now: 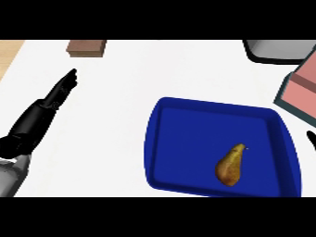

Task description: Pick the pear from the tray and place it in the cardboard box

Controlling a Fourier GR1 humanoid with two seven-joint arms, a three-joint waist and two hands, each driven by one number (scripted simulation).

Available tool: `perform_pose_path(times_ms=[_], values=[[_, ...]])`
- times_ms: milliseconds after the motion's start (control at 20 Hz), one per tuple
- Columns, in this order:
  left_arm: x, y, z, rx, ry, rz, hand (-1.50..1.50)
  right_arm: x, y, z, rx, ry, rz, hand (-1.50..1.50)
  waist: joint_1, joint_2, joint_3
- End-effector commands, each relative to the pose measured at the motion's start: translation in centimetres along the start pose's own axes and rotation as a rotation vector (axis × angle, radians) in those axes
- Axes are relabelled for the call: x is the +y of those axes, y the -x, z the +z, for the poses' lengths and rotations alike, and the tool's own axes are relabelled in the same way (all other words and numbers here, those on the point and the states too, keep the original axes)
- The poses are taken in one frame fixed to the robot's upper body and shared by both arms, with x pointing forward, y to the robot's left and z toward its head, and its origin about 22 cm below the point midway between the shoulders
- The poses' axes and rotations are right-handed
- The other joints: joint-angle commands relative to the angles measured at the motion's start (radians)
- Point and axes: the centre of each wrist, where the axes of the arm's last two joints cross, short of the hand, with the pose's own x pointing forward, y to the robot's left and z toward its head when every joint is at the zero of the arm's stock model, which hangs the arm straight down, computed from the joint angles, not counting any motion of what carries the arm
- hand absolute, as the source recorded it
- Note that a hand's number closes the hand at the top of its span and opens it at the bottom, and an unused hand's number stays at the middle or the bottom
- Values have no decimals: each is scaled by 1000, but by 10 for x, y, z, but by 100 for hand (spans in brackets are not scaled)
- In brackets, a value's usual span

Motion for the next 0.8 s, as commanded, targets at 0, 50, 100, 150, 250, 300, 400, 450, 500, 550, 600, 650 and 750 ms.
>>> perform_pose_path(times_ms=[0,50,100,150,250,300,400,450,500,550,600,650,750], values=[[-9,-6,-14,-24,40,-8,0,-3,-28,8,68,-99,105,-150,39,10,0],[-2,-5,-2,-20,49,8,0,1,-30,11,99,-122,178,-150,49,1,0],[-9,-5,-11,-20,35,16,0,0,-38,5,110,-133,180,-150,45,6,1],[-7,-2,-10,-14,36,-4,0,5,-45,8,118,-152,190,-150,49,6,0],[-22,-4,-16,-35,47,10,0,8,-56,-4,138,-172,212,-150,42,5,2],[-9,-6,-15,-30,39,-8,0,17,-62,-4,169,-197,197,-150,47,4,2],[-16,-5,-18,-14,40,6,0,24,-70,-8,188,-229,203,-150,44,4,1],[-6,-9,-21,-23,33,-10,0,31,-72,-11,217,-242,209,-150,38,3,2],[-18,-2,-19,-25,19,9,0,37,-81,-11,201,-250,213,-150,38,3,2],[-3,-4,-15,-30,27,4,0,45,-89,-15,220,-249,197,-150,48,1,2],[-9,3,-11,-18,37,11,0,41,-96,-13,216,-250,198,-150,41,-1,1],[-10,-3,-21,-22,31,12,0,46,-102,-21,225,-253,189,-150,28,0,3],[-15,12,-14,-7,29,0,0,61,-114,-29,235,-284,191,-150,25,2,3]])
